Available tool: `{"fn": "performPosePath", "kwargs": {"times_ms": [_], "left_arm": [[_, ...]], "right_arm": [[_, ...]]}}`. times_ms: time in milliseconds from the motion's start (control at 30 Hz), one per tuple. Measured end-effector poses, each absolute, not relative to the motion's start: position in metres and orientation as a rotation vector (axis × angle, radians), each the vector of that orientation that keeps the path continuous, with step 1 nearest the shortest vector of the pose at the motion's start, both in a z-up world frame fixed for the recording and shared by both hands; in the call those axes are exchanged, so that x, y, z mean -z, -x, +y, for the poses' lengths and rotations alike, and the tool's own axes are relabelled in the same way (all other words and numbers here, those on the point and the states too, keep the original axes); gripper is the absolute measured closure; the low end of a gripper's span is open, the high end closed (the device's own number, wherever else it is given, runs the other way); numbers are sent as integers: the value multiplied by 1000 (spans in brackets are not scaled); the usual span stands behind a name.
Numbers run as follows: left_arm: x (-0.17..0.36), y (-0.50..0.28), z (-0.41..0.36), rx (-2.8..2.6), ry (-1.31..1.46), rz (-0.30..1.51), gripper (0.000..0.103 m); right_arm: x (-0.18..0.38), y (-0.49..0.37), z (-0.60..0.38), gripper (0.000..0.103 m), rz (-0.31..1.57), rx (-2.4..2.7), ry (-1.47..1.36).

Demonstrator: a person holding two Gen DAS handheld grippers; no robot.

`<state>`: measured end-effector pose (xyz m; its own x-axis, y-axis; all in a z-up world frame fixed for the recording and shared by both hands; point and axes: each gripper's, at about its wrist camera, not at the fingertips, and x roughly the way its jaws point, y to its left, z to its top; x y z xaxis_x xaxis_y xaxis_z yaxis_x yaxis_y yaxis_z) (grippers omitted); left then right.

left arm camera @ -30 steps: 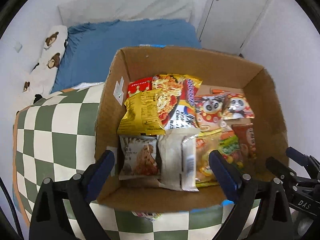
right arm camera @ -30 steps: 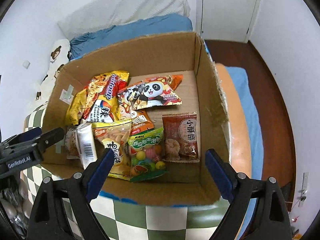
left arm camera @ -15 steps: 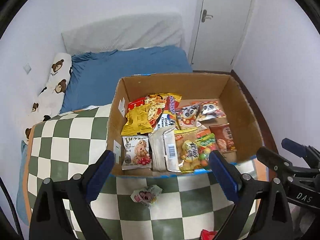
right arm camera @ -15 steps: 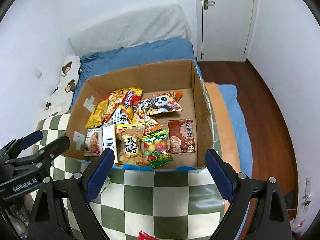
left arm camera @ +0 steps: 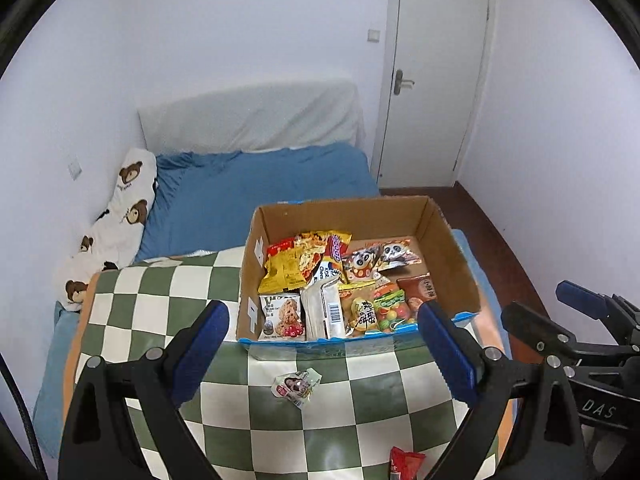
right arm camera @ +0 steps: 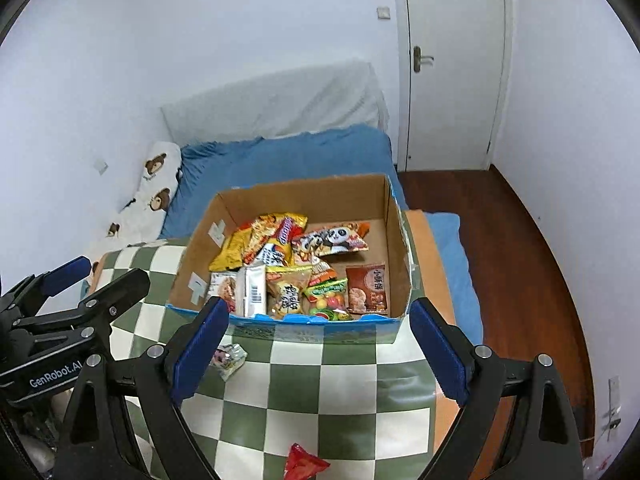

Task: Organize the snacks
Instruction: 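Grasp the red triangular packet with the right gripper while the left grasps the white-green candy packet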

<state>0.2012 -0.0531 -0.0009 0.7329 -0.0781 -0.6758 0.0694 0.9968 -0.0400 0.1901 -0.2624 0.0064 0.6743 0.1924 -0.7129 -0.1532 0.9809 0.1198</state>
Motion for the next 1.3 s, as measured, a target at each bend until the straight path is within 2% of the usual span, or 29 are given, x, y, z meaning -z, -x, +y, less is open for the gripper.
{"fn": "performPosePath", "kwargs": {"times_ms": [267,400,500,767,900,967,1000,1067,1133,1200,1300], "left_arm": [[3,-182,-50,77,23,752,6],[19,-174,-43,53,36,788,6],[47,-167,-34,6,16,850,6],[150,-163,3,-94,8,1125,6],[179,-168,7,-117,-4,1200,6],[184,-172,6,-113,-11,1218,6],[184,-176,4,-108,-16,1221,6],[189,-188,-2,-86,-59,1220,6],[198,-201,-11,-49,-124,1223,6],[209,-217,-24,-5,-223,1237,6],[222,-242,-37,51,-288,1265,6]], "right_arm": [[-23,-160,-265,9,781,-210,-102],[-9,-152,-269,9,833,-226,-163],[28,-147,-273,9,935,-239,-236],[202,-130,-283,9,1358,-219,-559],[263,-126,-286,9,1476,-187,-701],[276,-126,-283,10,1488,-174,-716],[281,-127,-281,13,1484,-172,-723],[286,-129,-275,26,1471,-163,-715],[287,-132,-268,45,1451,-153,-664],[283,-135,-261,56,1433,-151,-587],[280,-136,-253,57,1412,-155,-517]]}}
